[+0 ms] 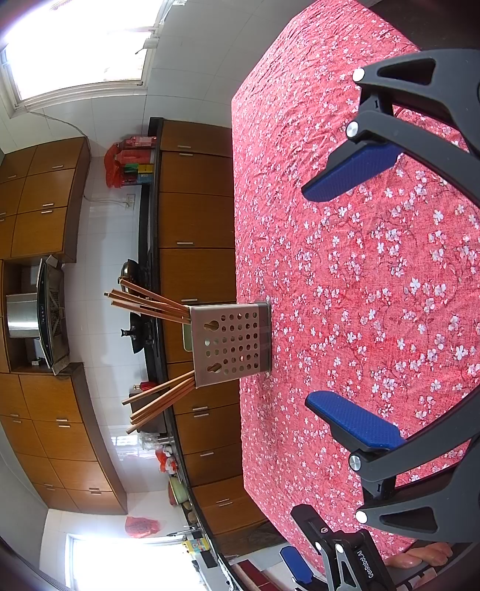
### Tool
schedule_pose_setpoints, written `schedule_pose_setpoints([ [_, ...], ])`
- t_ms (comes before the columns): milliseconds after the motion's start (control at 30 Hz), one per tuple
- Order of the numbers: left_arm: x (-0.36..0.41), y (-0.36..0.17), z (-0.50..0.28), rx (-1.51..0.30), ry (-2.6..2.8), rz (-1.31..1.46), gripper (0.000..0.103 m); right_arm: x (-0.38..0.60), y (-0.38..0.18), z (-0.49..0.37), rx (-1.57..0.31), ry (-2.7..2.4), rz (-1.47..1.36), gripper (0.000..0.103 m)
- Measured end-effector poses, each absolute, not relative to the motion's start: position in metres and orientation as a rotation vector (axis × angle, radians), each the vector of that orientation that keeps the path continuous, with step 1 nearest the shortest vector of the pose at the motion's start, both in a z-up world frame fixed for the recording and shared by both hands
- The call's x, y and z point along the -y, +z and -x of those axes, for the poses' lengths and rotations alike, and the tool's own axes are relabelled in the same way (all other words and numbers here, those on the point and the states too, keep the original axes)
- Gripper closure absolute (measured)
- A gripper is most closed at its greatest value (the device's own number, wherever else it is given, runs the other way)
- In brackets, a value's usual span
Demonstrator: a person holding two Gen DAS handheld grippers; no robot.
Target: Organize utensils
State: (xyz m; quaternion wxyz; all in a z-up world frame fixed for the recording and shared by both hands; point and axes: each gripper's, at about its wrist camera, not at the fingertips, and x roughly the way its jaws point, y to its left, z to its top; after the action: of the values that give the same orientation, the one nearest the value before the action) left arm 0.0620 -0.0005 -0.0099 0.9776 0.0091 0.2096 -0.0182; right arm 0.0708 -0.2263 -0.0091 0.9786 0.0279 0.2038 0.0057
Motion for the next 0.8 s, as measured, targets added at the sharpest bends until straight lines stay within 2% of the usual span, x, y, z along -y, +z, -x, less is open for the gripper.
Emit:
schedule_pose_setpoints([
  [800, -0.0023, -0.0105, -0.0632, -0.424, -0.038, -0.019, 0.004, 0.2244, -0.0083, -0.0694, -0.410, 0.008, -0.062, 0.002],
])
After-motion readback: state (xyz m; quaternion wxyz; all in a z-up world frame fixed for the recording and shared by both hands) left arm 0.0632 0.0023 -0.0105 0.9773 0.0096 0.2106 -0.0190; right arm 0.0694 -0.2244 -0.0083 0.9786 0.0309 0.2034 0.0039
